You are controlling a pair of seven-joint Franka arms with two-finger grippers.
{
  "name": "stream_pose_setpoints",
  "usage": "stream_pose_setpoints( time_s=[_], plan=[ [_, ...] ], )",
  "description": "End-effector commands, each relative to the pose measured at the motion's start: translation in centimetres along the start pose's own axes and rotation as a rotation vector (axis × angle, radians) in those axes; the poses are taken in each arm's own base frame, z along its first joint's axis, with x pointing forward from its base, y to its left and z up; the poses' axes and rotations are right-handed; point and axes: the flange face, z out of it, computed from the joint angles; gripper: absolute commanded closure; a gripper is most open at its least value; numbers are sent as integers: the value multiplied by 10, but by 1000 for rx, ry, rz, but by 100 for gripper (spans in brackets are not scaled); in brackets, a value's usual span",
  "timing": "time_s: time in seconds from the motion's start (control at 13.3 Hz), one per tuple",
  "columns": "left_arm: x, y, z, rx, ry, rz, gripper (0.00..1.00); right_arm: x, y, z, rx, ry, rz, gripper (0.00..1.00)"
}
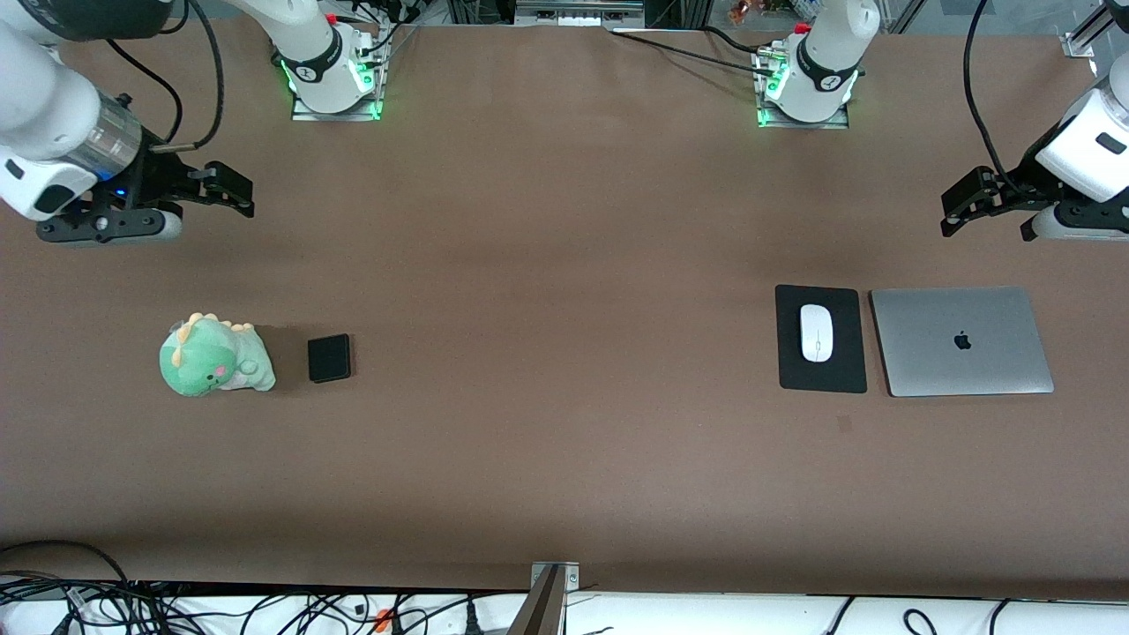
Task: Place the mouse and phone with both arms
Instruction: 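Raise the right gripper away from the phone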
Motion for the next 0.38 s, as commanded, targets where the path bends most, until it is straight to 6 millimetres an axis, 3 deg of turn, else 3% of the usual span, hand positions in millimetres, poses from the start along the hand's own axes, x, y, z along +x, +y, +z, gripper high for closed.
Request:
stream_pose_setpoints(
  time_s=[0.0,0.3],
  plan=[
    [14,-2,-11,5,22,16,0,9,19,-5,-7,-8,-1,0],
    [16,-4,-6,5,14,15,0,12,23,-11,-4,-14,-40,0]
  ],
)
